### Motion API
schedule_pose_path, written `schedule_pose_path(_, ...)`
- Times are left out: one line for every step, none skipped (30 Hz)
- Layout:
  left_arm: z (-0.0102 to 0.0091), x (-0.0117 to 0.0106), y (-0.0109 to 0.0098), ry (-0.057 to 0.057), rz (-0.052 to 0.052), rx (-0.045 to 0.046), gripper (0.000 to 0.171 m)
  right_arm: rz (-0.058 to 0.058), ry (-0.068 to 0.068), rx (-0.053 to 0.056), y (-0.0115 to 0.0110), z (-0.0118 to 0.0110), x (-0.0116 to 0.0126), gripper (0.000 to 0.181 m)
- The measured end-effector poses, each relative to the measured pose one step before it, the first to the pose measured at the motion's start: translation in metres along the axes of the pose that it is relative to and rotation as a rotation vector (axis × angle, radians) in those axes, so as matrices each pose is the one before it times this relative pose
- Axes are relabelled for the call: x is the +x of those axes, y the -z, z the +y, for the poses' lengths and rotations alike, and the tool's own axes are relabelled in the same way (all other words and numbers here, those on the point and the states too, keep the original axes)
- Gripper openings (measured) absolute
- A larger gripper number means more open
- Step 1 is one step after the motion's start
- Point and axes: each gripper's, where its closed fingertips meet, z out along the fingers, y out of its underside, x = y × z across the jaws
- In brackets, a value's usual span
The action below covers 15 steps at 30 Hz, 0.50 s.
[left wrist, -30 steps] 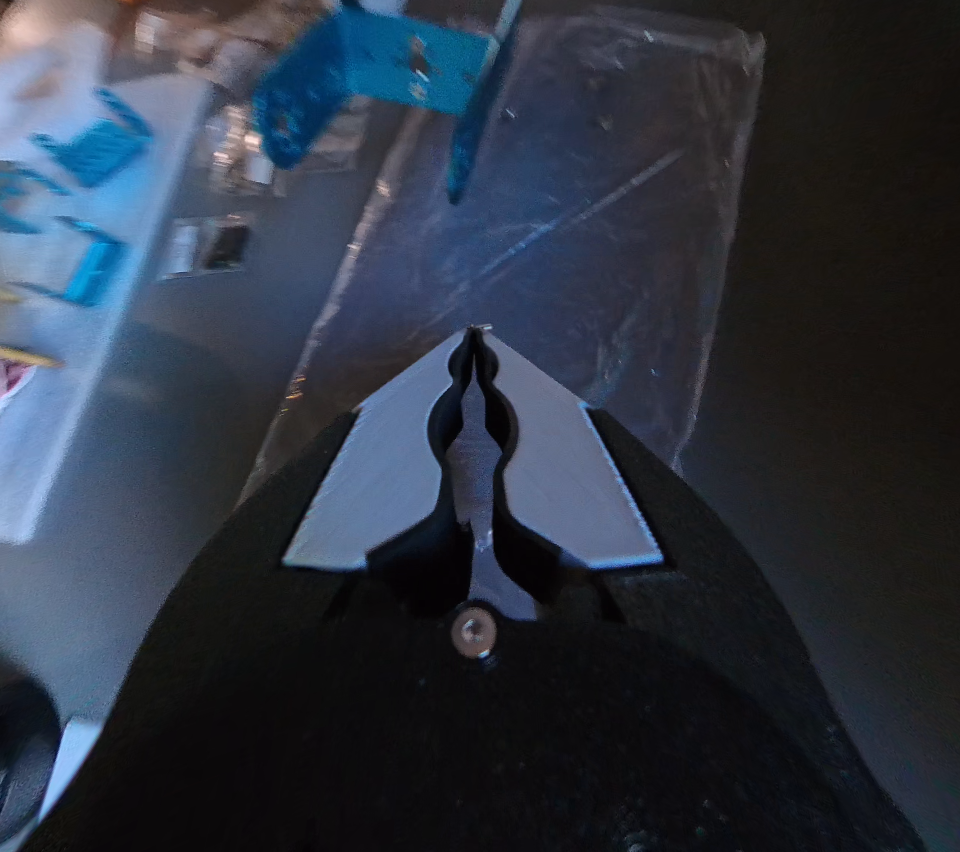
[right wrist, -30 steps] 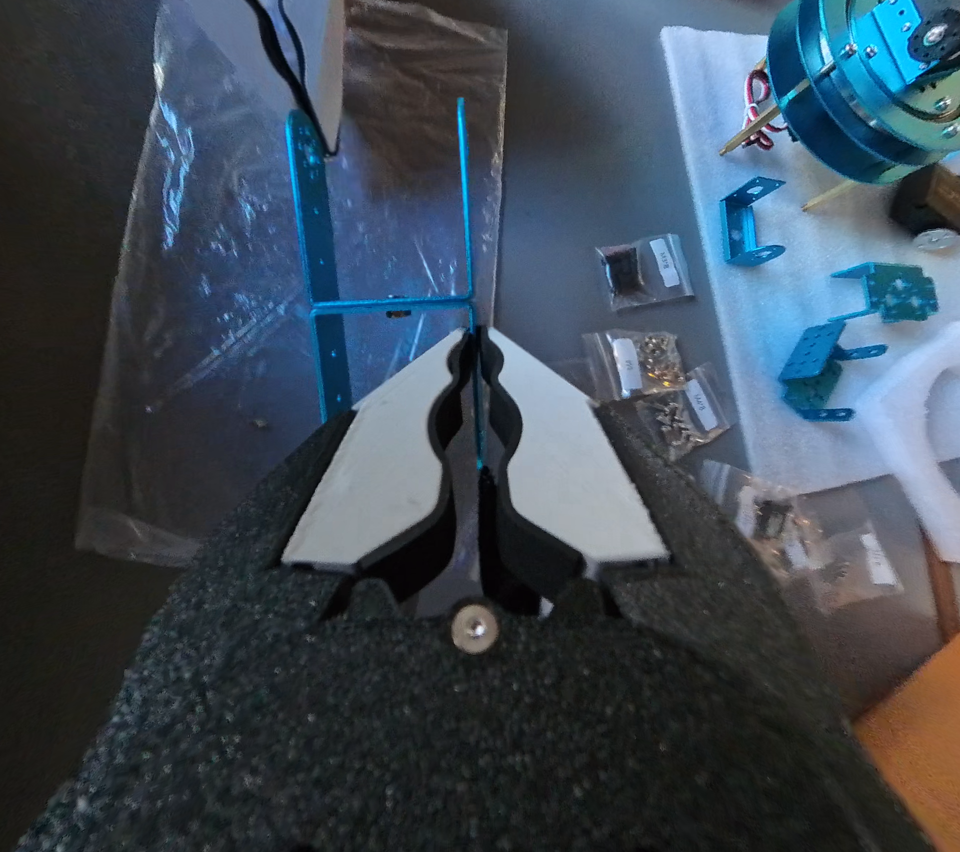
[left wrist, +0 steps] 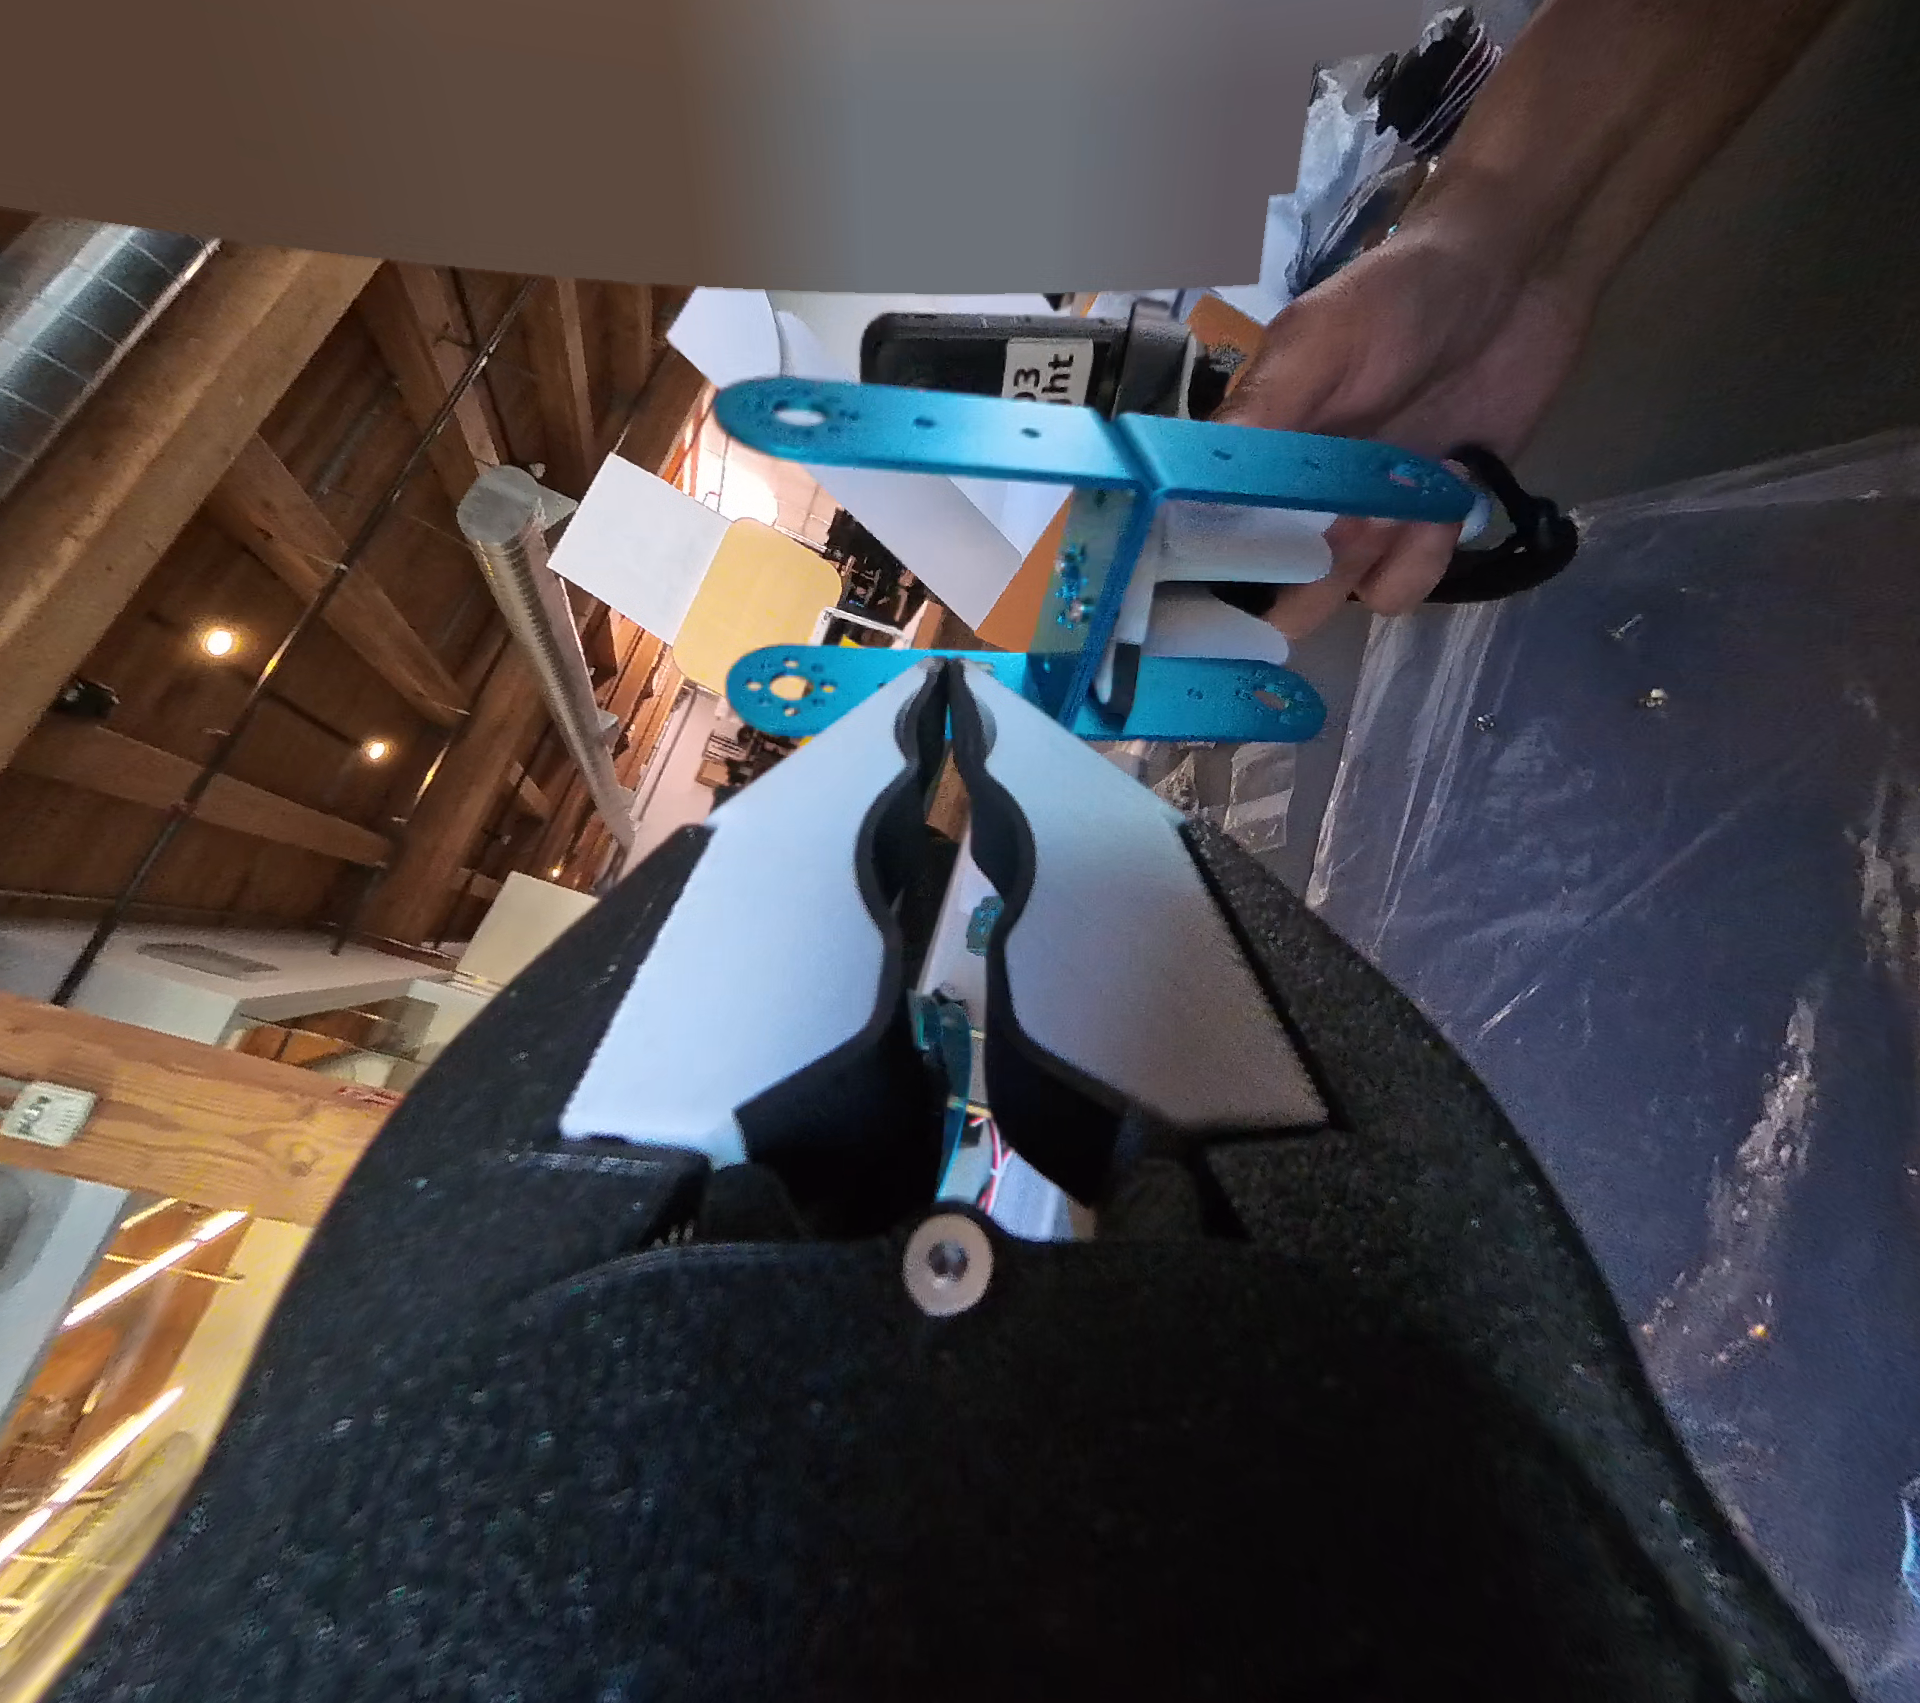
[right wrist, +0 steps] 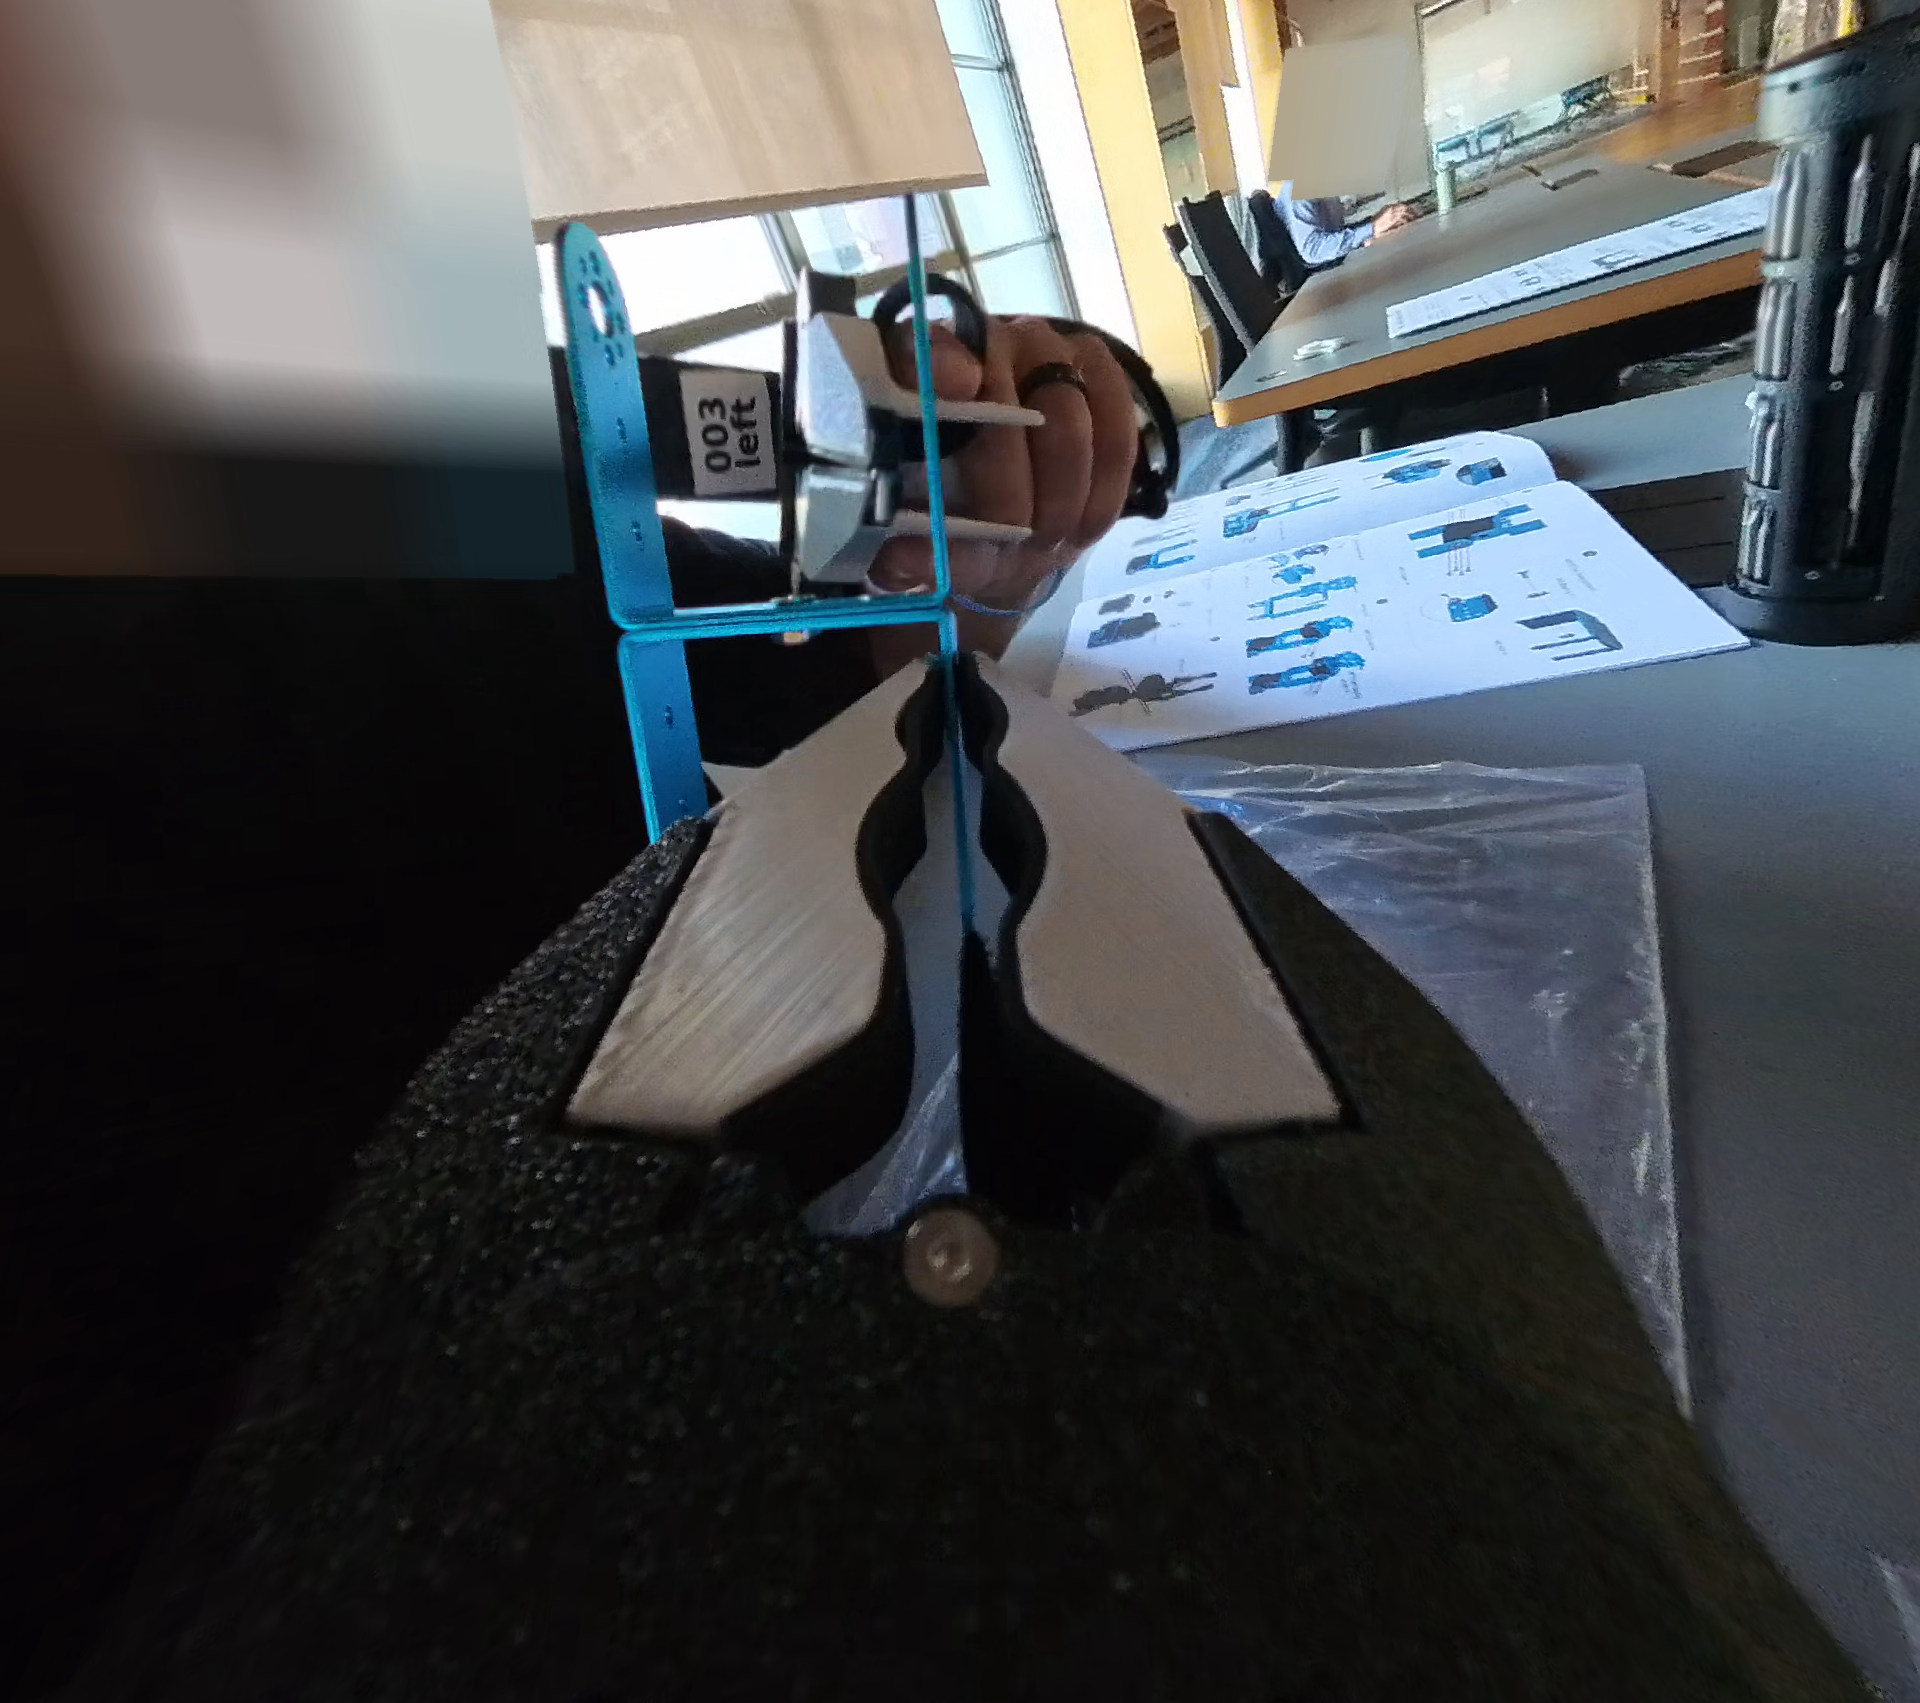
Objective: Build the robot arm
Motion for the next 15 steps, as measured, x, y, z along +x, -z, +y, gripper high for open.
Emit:
schedule_pose_path(0.00049,0.00054,0.00035,-0.0085,0.0020,-0.00786,0.000,-0.0101,-0.0135,0.0034,-0.00027,0.00004,-0.00005,0.001)
schedule_pose_path(0.00022,0.00079,0.00007,0.0004,0.0047,-0.00462,0.000,-0.0091,-0.0118,-0.0015,-0.00057,0.00052,0.00006,0.001)
schedule_pose_path(-0.00037,0.00109,0.00015,0.0027,0.0058,0.00307,0.000,-0.0048,-0.0066,-0.0007,-0.00056,0.00043,0.00037,0.001)
schedule_pose_path(0.00044,0.00095,-0.00032,0.0043,0.0054,-0.00150,0.000,-0.0043,-0.0040,-0.0032,-0.00090,0.00077,0.00024,0.001)
schedule_pose_path(0.00078,0.00205,-0.00015,0.0011,0.0116,-0.00269,0.000,-0.0023,-0.0049,-0.0023,-0.00089,0.00054,0.00065,0.001)
schedule_pose_path(0.00056,0.00037,0.00043,-0.0053,-0.0005,0.00237,0.000,-0.0048,-0.0042,0.0022,-0.00067,-0.00032,-0.00004,0.001)
schedule_pose_path(0.00087,-0.00050,0.00103,0.0108,-0.0013,0.00345,0.000,-0.0046,-0.0076,0.0024,-0.00030,-0.00033,0.00014,0.000)
schedule_pose_path(0.00108,-0.00100,0.00185,0.0330,0.0028,0.00546,0.000,-0.0028,-0.0092,0.0049,0.00010,-0.00072,0.00041,0.001)
schedule_pose_path(0.00031,-0.00225,0.00339,0.0471,-0.0012,0.01473,0.000,0.0017,-0.0036,0.0026,0.00031,-0.00030,0.00093,0.001)
schedule_pose_path(0.00238,-0.00368,0.00449,0.0522,-0.0091,0.00861,0.000,-0.0004,-0.0021,0.0004,0.00053,0.00008,0.00055,0.001)
schedule_pose_path(0.00655,-0.00732,0.00517,0.0425,-0.0281,-0.01015,0.000,-0.0034,-0.0091,0.0087,0.00092,-0.00123,0.00041,0.001)
schedule_pose_path(0.01204,-0.01008,0.00563,0.0488,-0.0351,-0.02726,0.000,0.0090,-0.0096,0.0063,0.00135,-0.00145,0.00247,0.001)
schedule_pose_path(0.01905,-0.00513,0.00422,0.0811,0.0141,-0.05773,0.000,0.0326,-0.0035,-0.0090,0.00199,-0.00022,0.00585,0.000)
schedule_pose_path(0.01975,-0.00314,0.00357,0.1007,0.0337,-0.06164,0.000,0.0453,-0.0001,-0.0225,0.00268,0.00069,0.00764,0.001)
schedule_pose_path(0.01450,-0.00522,0.00382,0.0970,0.0120,-0.02500,0.000,0.0381,0.0013,-0.0296,0.00299,0.00139,0.00648,0.001)
